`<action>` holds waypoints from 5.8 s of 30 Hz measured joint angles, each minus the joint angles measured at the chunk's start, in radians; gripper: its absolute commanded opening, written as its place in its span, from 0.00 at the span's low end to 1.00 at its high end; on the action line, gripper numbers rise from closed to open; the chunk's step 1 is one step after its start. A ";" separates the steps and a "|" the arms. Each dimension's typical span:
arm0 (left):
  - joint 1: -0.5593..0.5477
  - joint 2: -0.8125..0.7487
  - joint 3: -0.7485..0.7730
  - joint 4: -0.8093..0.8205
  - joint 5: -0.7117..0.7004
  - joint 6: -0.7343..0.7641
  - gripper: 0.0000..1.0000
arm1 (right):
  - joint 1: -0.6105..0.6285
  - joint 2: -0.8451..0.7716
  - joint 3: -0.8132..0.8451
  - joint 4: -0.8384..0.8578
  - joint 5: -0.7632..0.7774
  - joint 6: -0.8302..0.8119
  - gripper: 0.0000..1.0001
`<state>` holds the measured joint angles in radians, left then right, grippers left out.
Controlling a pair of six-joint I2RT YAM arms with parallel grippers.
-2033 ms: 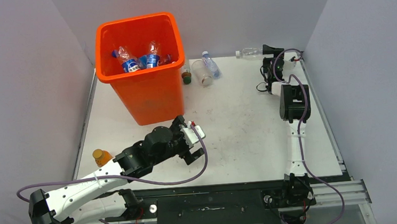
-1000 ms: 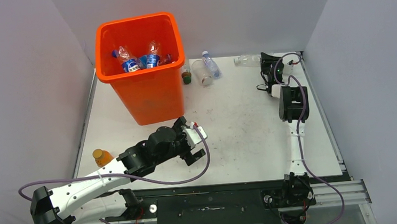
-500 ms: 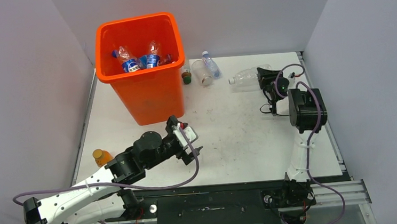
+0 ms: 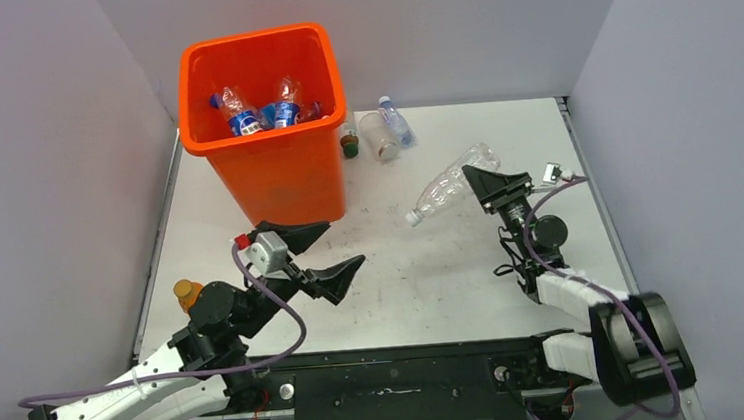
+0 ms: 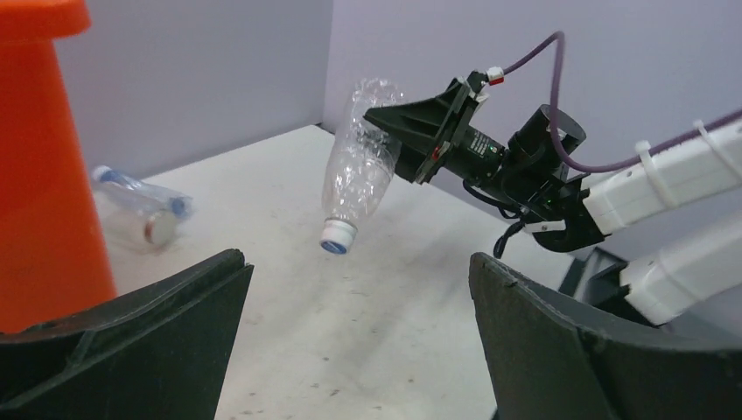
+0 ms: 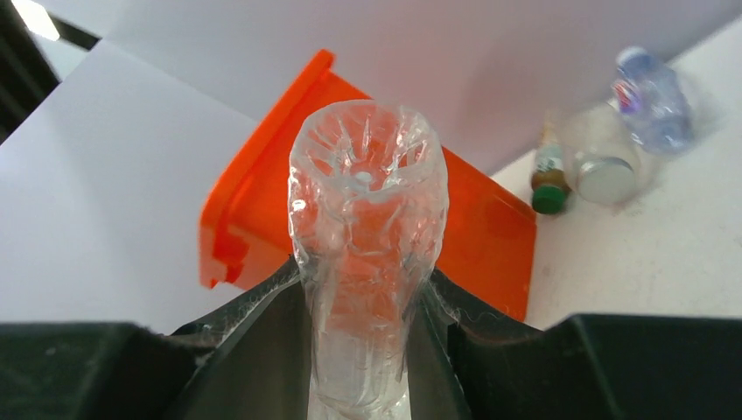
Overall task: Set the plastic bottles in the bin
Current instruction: Pick up the plastic bottle from the corner of the board, then place the plastic bottle in the trash bin.
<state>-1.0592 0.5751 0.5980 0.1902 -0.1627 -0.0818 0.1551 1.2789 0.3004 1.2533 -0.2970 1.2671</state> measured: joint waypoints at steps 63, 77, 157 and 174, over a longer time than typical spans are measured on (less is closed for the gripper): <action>-0.181 0.270 0.264 -0.270 0.201 0.103 0.00 | 0.408 -0.844 0.473 -1.156 -0.324 -0.637 0.90; -0.415 0.311 0.189 -0.283 -0.499 1.179 0.00 | 0.408 -0.631 0.897 -1.729 -0.164 -0.910 0.90; -0.433 0.263 0.314 0.053 -0.229 0.251 0.96 | 0.416 -0.984 0.291 -1.394 0.039 -0.764 0.05; 0.084 0.599 0.587 0.044 0.336 -0.405 0.96 | 0.416 -0.982 0.238 -1.138 -0.164 -0.786 0.05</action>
<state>-0.9752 1.1744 1.1854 0.2344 0.1738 -0.4866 0.5709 0.2966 0.5388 0.1150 -0.4606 0.4808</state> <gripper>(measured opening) 0.962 0.352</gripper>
